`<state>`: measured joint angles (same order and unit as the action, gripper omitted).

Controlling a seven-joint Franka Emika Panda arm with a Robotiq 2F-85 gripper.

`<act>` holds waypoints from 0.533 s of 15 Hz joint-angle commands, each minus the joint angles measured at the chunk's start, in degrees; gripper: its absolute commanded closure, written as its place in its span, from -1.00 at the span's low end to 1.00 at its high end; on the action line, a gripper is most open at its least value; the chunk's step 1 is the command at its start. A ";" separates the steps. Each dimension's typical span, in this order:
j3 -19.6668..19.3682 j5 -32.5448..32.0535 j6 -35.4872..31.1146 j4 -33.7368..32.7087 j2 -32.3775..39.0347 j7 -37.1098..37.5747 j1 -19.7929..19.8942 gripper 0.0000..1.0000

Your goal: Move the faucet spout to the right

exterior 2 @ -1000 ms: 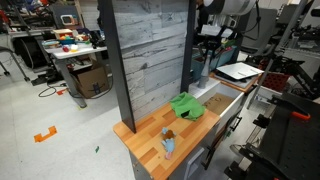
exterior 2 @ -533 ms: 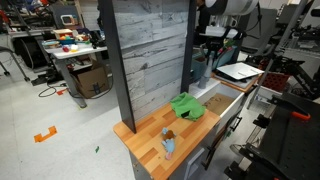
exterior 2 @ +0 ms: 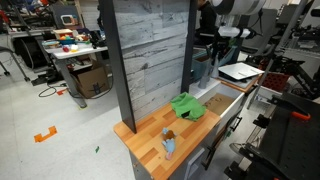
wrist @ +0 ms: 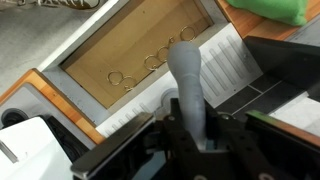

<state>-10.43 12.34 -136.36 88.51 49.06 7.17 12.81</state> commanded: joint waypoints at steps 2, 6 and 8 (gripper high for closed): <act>2.81 -2.33 5.30 6.41 -5.85 -14.12 6.73 0.89; 5.49 -2.22 7.04 5.21 -5.43 -22.92 10.70 0.89; 6.60 -2.15 8.25 4.53 -5.34 -26.22 12.13 0.89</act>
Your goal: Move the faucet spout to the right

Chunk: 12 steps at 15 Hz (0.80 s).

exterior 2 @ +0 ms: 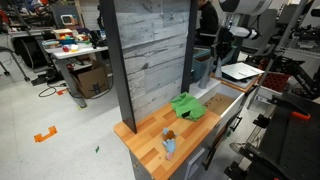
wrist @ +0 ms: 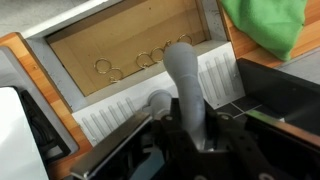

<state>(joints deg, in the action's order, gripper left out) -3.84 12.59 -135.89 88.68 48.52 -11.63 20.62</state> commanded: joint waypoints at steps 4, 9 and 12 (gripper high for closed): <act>-5.18 -4.65 1.56 5.25 -4.95 1.74 0.35 0.89; -8.30 -4.72 -3.49 7.22 -5.36 10.95 -3.32 0.89; -10.41 -5.82 -4.55 7.66 -4.98 16.59 -6.02 0.02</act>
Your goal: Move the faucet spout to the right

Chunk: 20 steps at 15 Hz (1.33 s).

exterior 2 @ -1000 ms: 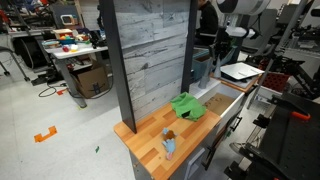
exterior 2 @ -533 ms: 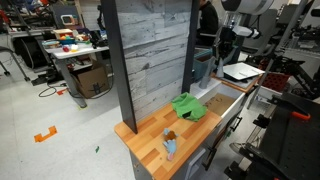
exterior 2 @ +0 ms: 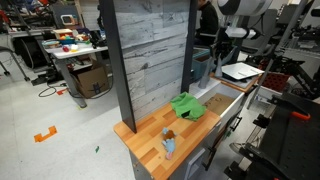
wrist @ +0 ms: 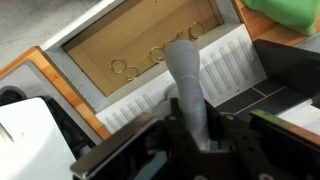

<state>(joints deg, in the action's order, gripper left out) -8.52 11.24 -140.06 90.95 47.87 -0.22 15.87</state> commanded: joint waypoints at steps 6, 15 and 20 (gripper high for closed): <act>-11.93 -9.38 0.56 7.73 -5.08 20.30 -8.72 -0.82; -10.94 -22.13 31.24 11.05 -14.17 19.50 -12.77 -1.00; -7.04 -25.58 41.38 11.55 -16.82 18.86 -11.57 -1.00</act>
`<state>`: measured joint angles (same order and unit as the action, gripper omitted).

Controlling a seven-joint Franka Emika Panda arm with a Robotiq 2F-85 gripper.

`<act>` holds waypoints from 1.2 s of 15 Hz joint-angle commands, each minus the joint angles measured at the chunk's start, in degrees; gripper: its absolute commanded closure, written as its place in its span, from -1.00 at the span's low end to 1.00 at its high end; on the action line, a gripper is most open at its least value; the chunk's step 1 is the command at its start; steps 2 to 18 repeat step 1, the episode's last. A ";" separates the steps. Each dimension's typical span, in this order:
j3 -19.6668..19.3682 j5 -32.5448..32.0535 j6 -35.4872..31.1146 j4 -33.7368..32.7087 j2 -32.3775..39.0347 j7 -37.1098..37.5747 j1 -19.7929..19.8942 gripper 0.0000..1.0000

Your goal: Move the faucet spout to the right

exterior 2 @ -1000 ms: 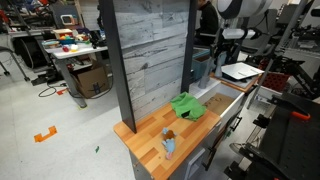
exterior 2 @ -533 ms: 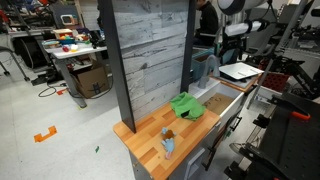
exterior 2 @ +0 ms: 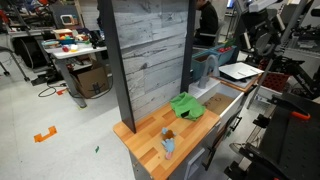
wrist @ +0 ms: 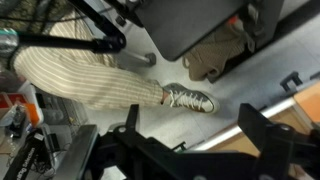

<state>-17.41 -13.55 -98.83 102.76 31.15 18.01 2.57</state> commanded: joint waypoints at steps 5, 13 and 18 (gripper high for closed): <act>2.49 -1.05 0.93 0.56 -1.26 0.84 1.41 -1.00; 2.49 -1.05 0.93 0.56 -1.26 0.84 1.41 -1.00; 2.49 -1.05 0.93 0.56 -1.26 0.84 1.41 -1.00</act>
